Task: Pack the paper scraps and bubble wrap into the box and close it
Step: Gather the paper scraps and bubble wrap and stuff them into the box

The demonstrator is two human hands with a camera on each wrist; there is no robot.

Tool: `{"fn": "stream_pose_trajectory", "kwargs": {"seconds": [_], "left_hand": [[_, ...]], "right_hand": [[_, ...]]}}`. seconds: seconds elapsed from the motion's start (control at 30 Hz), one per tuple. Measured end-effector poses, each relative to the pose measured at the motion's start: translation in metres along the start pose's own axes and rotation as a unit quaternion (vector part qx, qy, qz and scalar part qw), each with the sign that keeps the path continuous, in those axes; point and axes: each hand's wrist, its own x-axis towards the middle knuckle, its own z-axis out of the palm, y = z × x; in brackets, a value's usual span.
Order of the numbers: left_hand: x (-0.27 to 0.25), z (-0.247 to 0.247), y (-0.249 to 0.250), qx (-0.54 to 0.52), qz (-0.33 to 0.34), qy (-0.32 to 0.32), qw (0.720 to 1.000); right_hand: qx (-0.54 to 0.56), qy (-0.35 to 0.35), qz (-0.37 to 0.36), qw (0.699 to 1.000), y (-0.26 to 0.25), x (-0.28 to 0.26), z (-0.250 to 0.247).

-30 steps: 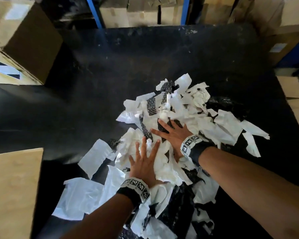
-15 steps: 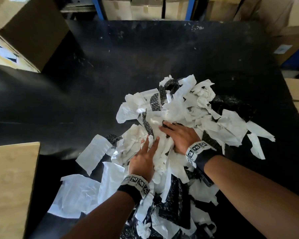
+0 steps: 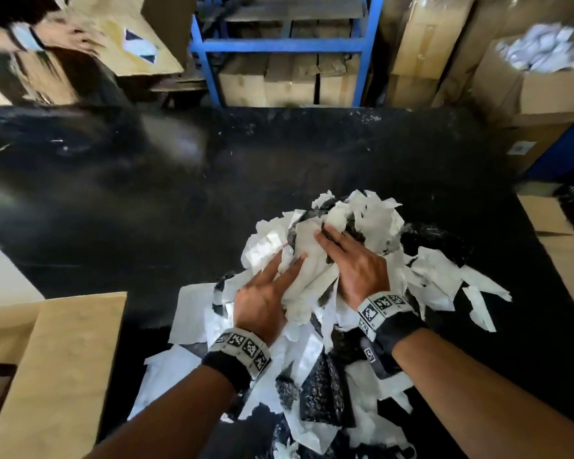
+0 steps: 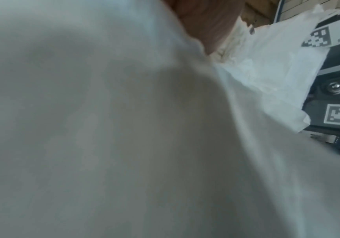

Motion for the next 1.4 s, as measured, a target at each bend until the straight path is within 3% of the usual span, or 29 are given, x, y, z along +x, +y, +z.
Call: {"fn": "stream_pose_trajectory", "kwargs": {"seconds": [0.17,0.4,0.67,1.07,1.23,1.4], "left_hand": [[0.006,-0.057,0.016,0.033,0.061,0.046,0.997],[0.027,-0.138,0.021,0.048,0.104,0.094,0.989],[0.015,-0.258,-0.019,0.091,0.135,0.177,0.971],[-0.114,-0.442,-0.216,0.104,0.144,0.213,0.961],[-0.179,-0.461,-0.301,0.083,0.116,0.199,0.97],[-0.236,-0.446,-0.365,0.079,0.064,0.17,0.98]], "right_hand": [[-0.001,0.043,0.014,0.999,-0.024,0.01,-0.043],[0.009,0.16,-0.001,0.987,-0.068,0.045,-0.114],[0.03,0.247,-0.036,0.968,-0.178,0.094,-0.164],[0.045,0.281,-0.054,0.957,-0.463,0.132,-0.105],[0.057,0.238,-0.053,0.968,-0.556,0.116,-0.054],[0.058,0.198,-0.066,0.976,-0.608,0.082,0.008]]}}
